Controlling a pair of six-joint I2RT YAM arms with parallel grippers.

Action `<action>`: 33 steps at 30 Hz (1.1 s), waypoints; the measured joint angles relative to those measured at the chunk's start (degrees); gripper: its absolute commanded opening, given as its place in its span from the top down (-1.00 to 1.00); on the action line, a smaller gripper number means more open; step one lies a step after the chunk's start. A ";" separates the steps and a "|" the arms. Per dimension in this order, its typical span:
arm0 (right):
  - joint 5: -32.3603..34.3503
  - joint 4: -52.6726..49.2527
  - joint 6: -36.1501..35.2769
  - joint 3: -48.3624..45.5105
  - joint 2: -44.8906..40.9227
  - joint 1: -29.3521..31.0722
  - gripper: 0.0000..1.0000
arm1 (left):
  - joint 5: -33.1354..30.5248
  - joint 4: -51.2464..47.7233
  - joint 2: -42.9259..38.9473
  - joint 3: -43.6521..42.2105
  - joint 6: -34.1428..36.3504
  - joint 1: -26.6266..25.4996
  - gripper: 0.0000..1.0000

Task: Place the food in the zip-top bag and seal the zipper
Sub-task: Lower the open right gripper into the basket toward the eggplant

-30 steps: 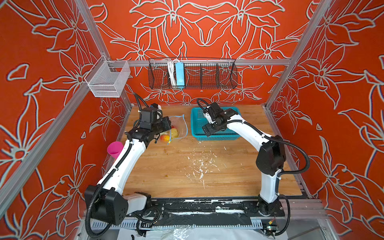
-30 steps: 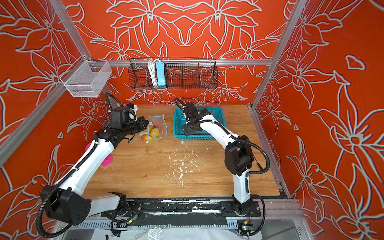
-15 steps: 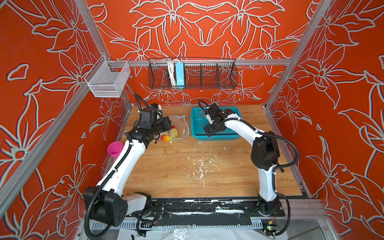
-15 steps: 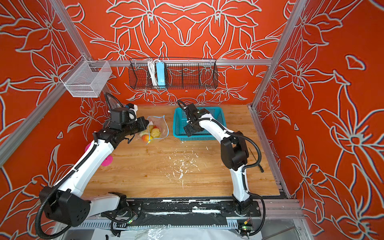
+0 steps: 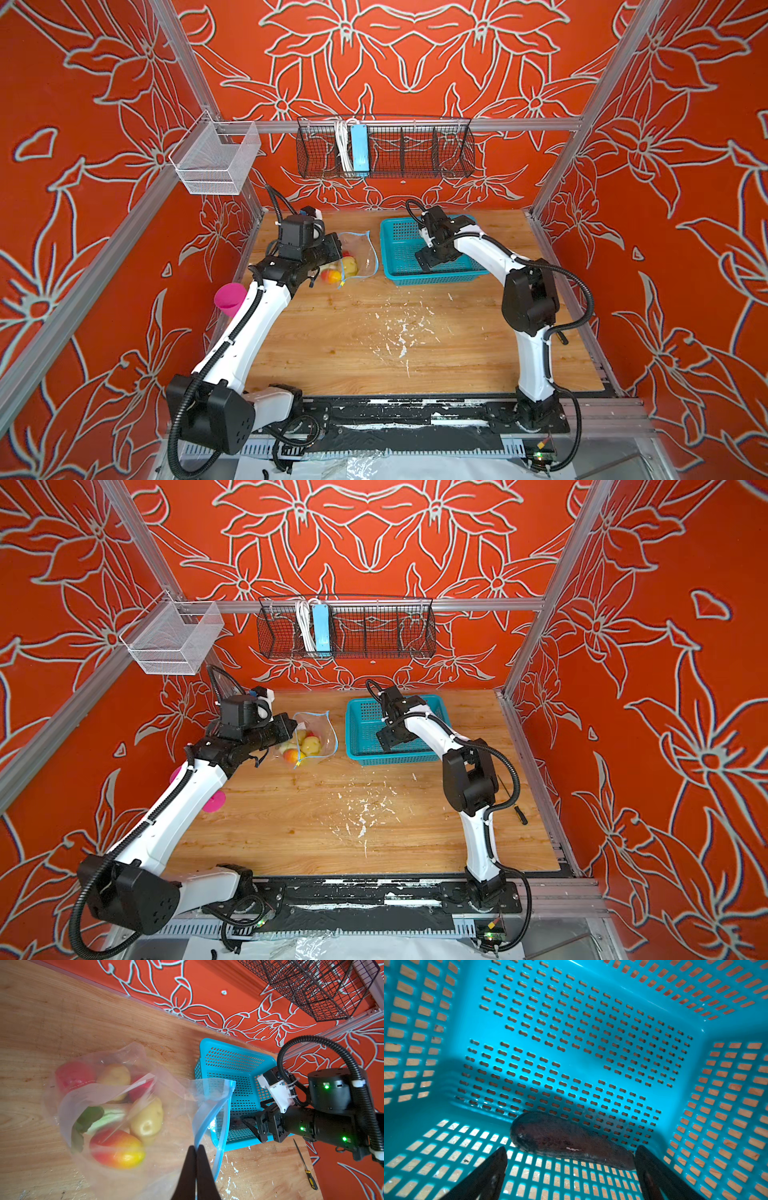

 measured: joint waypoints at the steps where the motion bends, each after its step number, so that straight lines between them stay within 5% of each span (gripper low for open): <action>1: -0.13 -0.15 -0.33 0.00 0.13 -0.04 -0.94 | -0.04 0.00 -0.02 0.00 0.00 0.00 1.00; 24: -3.48 -5.42 -4.17 0.07 5.86 -0.68 -0.78 | -0.52 0.00 -0.02 0.00 0.02 0.00 1.00; 33: -0.20 -9.29 5.22 6.16 5.55 -1.05 -0.85 | -0.48 0.00 -0.02 0.00 0.02 0.00 1.00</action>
